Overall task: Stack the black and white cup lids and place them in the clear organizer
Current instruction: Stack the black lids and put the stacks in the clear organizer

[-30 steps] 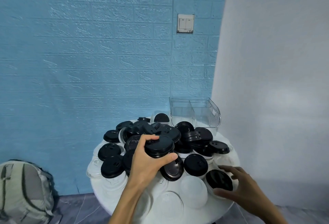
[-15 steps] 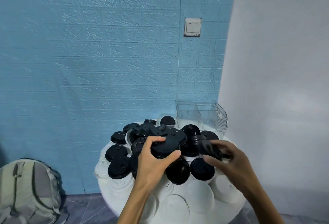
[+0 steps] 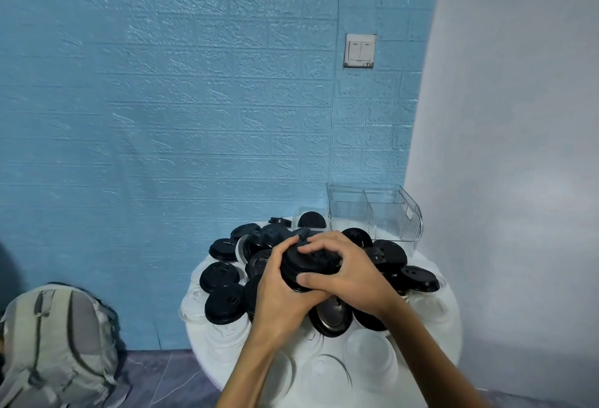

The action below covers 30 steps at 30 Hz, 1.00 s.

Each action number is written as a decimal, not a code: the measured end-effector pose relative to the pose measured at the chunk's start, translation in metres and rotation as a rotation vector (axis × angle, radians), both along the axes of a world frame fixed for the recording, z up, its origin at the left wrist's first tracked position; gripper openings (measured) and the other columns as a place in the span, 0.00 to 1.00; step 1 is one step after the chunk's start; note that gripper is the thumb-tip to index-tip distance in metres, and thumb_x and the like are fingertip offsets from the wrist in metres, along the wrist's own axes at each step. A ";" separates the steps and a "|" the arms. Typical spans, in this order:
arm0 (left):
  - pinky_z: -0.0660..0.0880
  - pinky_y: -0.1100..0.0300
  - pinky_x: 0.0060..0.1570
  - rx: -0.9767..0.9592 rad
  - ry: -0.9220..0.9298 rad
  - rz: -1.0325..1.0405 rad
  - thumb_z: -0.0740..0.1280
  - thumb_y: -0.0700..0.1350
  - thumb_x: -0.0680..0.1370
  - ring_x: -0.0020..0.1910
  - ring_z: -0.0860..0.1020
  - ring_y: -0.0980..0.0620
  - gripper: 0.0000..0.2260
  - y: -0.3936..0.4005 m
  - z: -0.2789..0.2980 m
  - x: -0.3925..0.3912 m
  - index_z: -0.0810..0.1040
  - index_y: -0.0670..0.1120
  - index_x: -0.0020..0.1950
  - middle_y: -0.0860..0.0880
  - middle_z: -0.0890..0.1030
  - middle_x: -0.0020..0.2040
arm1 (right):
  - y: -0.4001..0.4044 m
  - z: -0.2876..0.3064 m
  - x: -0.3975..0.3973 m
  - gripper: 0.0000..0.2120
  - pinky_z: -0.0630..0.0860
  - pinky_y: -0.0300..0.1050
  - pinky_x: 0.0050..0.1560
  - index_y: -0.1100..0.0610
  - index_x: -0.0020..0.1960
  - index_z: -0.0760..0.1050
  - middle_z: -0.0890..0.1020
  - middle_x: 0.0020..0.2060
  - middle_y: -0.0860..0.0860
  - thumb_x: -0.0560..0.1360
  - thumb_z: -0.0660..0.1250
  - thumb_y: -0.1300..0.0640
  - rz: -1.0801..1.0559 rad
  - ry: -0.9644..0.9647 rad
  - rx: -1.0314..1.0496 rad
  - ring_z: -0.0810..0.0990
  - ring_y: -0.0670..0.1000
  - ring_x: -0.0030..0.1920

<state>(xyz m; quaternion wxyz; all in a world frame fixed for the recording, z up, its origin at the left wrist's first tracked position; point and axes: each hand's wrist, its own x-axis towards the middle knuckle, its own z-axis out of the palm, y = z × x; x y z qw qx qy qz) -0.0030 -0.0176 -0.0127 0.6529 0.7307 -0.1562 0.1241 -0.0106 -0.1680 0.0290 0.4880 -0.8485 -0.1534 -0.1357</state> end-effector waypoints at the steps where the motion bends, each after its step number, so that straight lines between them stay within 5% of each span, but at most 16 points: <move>1: 0.80 0.49 0.60 -0.003 0.001 0.000 0.82 0.49 0.57 0.58 0.83 0.57 0.38 0.000 0.000 0.000 0.73 0.67 0.64 0.59 0.84 0.58 | 0.000 0.001 0.000 0.19 0.70 0.46 0.71 0.40 0.54 0.83 0.77 0.61 0.38 0.64 0.80 0.46 0.018 0.005 0.003 0.75 0.39 0.65; 7: 0.80 0.47 0.59 -0.020 0.011 -0.005 0.83 0.48 0.59 0.56 0.84 0.56 0.39 0.001 0.000 0.003 0.73 0.65 0.66 0.60 0.84 0.56 | -0.001 0.004 0.003 0.18 0.72 0.45 0.70 0.44 0.54 0.85 0.77 0.63 0.40 0.67 0.81 0.57 0.122 0.066 0.059 0.77 0.40 0.64; 12: 0.81 0.48 0.58 -0.040 -0.001 0.025 0.83 0.43 0.63 0.54 0.83 0.58 0.32 -0.002 -0.002 0.001 0.77 0.61 0.62 0.60 0.84 0.55 | 0.000 -0.009 0.004 0.18 0.73 0.53 0.70 0.44 0.55 0.84 0.78 0.63 0.41 0.66 0.80 0.53 0.143 0.073 0.166 0.77 0.44 0.65; 17: 0.81 0.48 0.57 -0.060 0.033 0.032 0.84 0.43 0.66 0.52 0.84 0.58 0.24 -0.003 0.000 -0.002 0.79 0.58 0.56 0.59 0.85 0.51 | -0.007 -0.013 -0.002 0.18 0.73 0.50 0.70 0.46 0.62 0.81 0.81 0.63 0.45 0.73 0.76 0.50 0.168 0.116 0.271 0.78 0.47 0.66; 21: 0.80 0.54 0.60 -0.057 0.049 0.045 0.85 0.50 0.63 0.53 0.83 0.61 0.26 0.001 0.006 -0.001 0.78 0.61 0.56 0.64 0.84 0.52 | -0.051 -0.020 0.006 0.15 0.74 0.46 0.67 0.47 0.60 0.81 0.84 0.56 0.44 0.75 0.75 0.47 -0.336 0.026 0.271 0.81 0.46 0.60; 24: 0.79 0.57 0.60 -0.044 0.059 0.033 0.85 0.49 0.63 0.53 0.82 0.63 0.26 0.003 0.008 -0.003 0.78 0.61 0.57 0.66 0.83 0.51 | -0.104 -0.032 0.014 0.23 0.71 0.51 0.67 0.50 0.66 0.78 0.80 0.64 0.51 0.73 0.73 0.43 -0.741 0.083 0.042 0.76 0.56 0.66; 30: 0.80 0.57 0.60 -0.068 0.077 -0.003 0.85 0.46 0.64 0.54 0.82 0.61 0.28 -0.003 0.008 -0.005 0.78 0.58 0.59 0.58 0.84 0.54 | -0.146 -0.062 0.026 0.42 0.61 0.60 0.71 0.48 0.76 0.67 0.71 0.72 0.58 0.68 0.71 0.29 -0.841 0.375 -0.324 0.66 0.64 0.72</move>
